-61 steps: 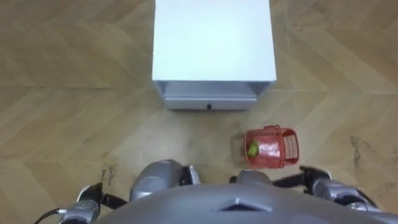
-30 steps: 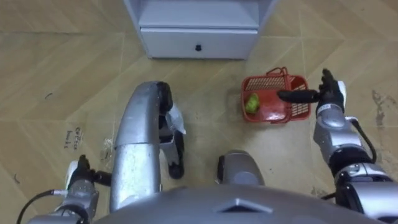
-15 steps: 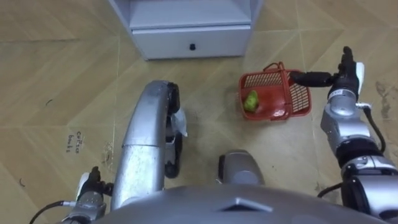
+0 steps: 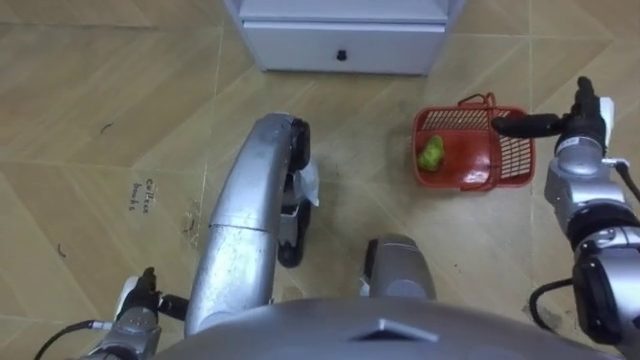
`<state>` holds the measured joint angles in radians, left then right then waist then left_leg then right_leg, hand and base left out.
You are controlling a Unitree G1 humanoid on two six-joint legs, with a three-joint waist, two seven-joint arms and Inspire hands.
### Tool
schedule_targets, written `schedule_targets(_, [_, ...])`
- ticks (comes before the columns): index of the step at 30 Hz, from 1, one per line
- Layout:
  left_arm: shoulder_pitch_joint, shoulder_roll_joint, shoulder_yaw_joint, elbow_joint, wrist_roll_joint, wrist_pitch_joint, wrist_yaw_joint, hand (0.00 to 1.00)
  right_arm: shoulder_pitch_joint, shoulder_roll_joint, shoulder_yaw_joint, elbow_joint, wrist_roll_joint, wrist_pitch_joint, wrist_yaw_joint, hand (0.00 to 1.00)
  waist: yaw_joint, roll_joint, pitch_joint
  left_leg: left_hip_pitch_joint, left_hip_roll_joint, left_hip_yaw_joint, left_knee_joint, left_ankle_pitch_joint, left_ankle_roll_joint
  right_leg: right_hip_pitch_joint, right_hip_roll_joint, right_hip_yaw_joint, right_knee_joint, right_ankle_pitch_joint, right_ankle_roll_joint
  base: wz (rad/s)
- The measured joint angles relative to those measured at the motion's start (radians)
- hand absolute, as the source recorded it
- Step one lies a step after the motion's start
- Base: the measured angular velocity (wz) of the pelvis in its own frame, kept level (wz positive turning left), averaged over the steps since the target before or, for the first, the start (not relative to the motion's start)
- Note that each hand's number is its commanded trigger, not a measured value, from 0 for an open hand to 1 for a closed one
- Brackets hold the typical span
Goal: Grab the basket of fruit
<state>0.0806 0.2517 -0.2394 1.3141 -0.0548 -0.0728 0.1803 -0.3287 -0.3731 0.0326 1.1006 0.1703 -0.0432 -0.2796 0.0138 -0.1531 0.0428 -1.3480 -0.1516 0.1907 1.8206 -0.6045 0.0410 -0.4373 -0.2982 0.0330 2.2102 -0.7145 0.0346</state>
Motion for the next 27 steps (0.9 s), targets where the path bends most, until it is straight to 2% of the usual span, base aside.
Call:
schedule_targets(3, [0.0,0.0,-0.001,-0.007,-0.002,0.006,-0.002,0.0,-0.002,-0.019,0.025,0.019,0.018,0.0,0.022,0.0,0.02,0.0,0.001,-0.004,0.0,0.0,0.0,0.0,0.001,-0.003,0.0,0.0,0.001,0.0,0.0,0.0])
schedule_targets(7, [0.004,0.0,-0.002,-0.027,-0.023,0.008,-0.018,0.0,-0.002,-0.025,0.026,0.066,0.079,0.0,0.054,0.0,0.039,0.006,0.0074,-0.006,0.001,0.0,0.001,0.0,0.001,-0.005,0.001,-0.002,0.001,0.0,0.0,0.0])
schedule_targets(9, [0.005,0.001,-0.002,-0.032,-0.023,0.007,-0.019,0.0,0.0,-0.027,0.026,0.095,0.094,0.001,0.071,0.0,0.049,0.008,0.0071,-0.01,0.001,-0.001,0.001,0.0,0.001,-0.01,0.002,-0.002,0.001,0.0,0.0,0.0])
schedule_targets(15, [0.02,0.004,-0.002,-0.036,-0.024,0.016,-0.039,0.0,0.007,-0.064,0.027,0.145,0.15,0.002,0.128,0.0,0.061,0.036,0.0057,-0.021,0.01,0.002,0.003,0.001,0.001,-0.031,0.004,-0.009,0.006,-0.002,0.003,-0.02])
schedule_targets(19, [0.02,0.005,-0.002,-0.038,-0.023,0.023,-0.059,0.0,0.007,-0.07,0.03,0.156,0.18,0.003,0.159,0.0,0.066,0.048,0.0038,-0.021,0.017,0.007,-0.002,0.003,-0.002,-0.035,0.003,-0.004,0.011,-0.002,0.005,-0.02])
schedule_targets(27, [0.019,0.005,-0.002,-0.039,-0.023,0.031,-0.085,0.0,0.007,-0.071,0.067,0.183,0.195,0.004,0.202,0.0,0.076,0.049,0.0039,-0.024,0.02,0.012,-0.013,0.01,-0.012,-0.054,-0.001,-0.001,0.017,-0.003,0.005,0.0])
